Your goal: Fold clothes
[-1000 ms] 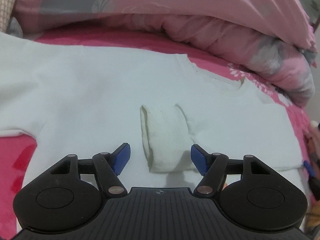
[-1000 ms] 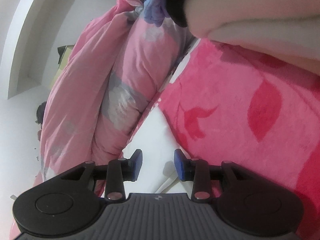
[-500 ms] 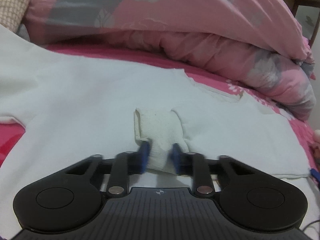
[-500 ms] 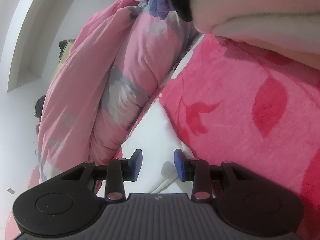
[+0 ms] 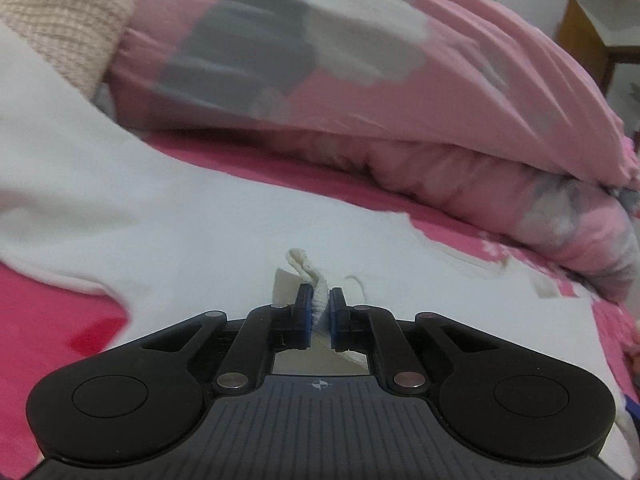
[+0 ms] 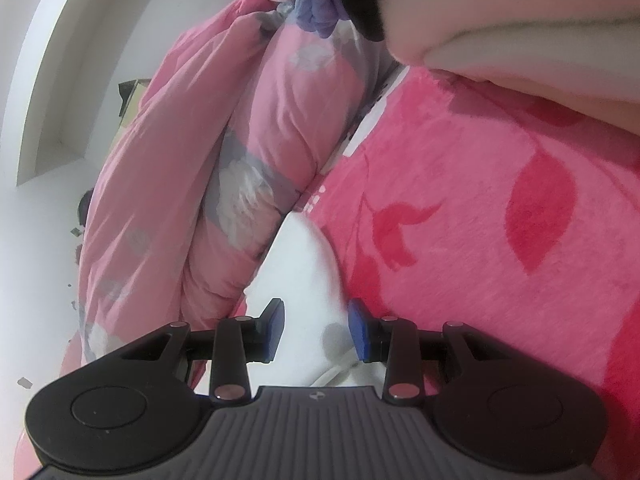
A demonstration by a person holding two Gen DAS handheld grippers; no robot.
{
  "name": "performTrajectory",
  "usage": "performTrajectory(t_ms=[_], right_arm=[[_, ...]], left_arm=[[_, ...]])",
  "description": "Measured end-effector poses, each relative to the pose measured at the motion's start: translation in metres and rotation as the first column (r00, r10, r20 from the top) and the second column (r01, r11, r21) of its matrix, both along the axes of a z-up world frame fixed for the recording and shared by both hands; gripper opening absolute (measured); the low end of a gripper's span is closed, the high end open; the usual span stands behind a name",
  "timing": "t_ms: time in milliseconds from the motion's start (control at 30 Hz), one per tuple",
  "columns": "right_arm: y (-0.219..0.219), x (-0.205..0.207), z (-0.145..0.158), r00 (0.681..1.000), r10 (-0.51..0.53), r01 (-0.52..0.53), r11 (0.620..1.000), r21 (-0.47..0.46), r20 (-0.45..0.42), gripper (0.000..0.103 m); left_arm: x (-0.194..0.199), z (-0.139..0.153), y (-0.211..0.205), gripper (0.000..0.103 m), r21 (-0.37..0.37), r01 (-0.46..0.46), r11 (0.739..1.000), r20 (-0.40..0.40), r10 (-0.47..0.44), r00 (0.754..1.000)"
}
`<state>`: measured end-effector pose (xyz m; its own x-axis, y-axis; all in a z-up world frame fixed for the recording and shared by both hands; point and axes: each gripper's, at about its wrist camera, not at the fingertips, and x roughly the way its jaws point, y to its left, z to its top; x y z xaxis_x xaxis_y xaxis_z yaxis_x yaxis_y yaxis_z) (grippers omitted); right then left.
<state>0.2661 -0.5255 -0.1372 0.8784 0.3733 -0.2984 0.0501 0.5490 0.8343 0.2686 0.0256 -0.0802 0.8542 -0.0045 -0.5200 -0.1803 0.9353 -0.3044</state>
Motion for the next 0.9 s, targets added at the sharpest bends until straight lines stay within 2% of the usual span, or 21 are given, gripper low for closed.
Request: performTrajectory(t_ms=[267,367,433,467,500,567,633,700,733,767,800,900], right_arm=[[0.003,0.002,0.001,1.000,0.016,-0.016,1.000,-0.023,-0.009,0.038],[0.005,0.002,0.001,1.000,0.021,-0.022,0.999,-0.031,-0.011,0.039],[0.005,0.002,0.001,1.000,0.023,-0.023,0.999,-0.033,-0.012,0.039],[0.005,0.002,0.001,1.000,0.023,-0.024,0.999,-0.033,-0.012,0.039],[0.005,0.002,0.001,1.000,0.023,-0.024,0.999,-0.032,-0.013,0.039],[0.005,0.002,0.001,1.000,0.023,-0.024,0.999,-0.031,-0.014,0.039],[0.005,0.002,0.001,1.000,0.025,-0.025,0.999,-0.033,-0.014,0.039],[0.005,0.002,0.002,1.000,0.026,-0.026,0.999,-0.035,-0.014,0.039],[0.005,0.002,0.002,1.000,0.026,-0.027,0.999,-0.036,-0.014,0.039],[0.005,0.002,0.001,1.000,0.026,-0.027,0.999,-0.035,-0.013,0.039],[0.005,0.002,0.001,1.000,0.026,-0.027,0.999,-0.035,-0.013,0.039],[0.005,0.002,0.002,1.000,0.027,-0.028,0.999,-0.039,-0.015,0.039]], left_arm=[[-0.004,-0.008,0.024,0.006,0.044,-0.065,0.997,-0.034,0.066,0.997],[0.001,-0.015,0.028,0.008,0.041,-0.028,0.999,-0.098,0.031,0.995],[-0.003,-0.015,0.033,0.012,0.024,-0.019,1.000,-0.095,0.021,0.995],[-0.004,-0.013,0.036,0.020,0.012,-0.017,1.000,-0.090,0.018,0.996],[-0.004,-0.011,0.038,0.034,-0.001,-0.014,1.000,-0.085,0.014,0.996],[0.000,-0.009,0.040,0.044,-0.007,-0.017,1.000,-0.090,0.016,0.996],[0.009,-0.010,0.039,0.044,0.014,-0.006,1.000,-0.112,0.008,0.994],[0.019,-0.014,0.034,0.042,0.057,0.004,0.998,-0.129,0.003,0.992],[0.024,-0.016,0.031,0.037,0.082,0.007,0.997,-0.134,0.004,0.991],[0.026,-0.017,0.029,0.020,0.113,0.005,0.994,-0.129,0.009,0.992],[0.027,-0.017,0.028,0.008,0.117,0.002,0.993,-0.121,0.012,0.993],[0.023,-0.016,0.030,0.005,0.108,-0.043,0.993,-0.087,0.053,0.995]])
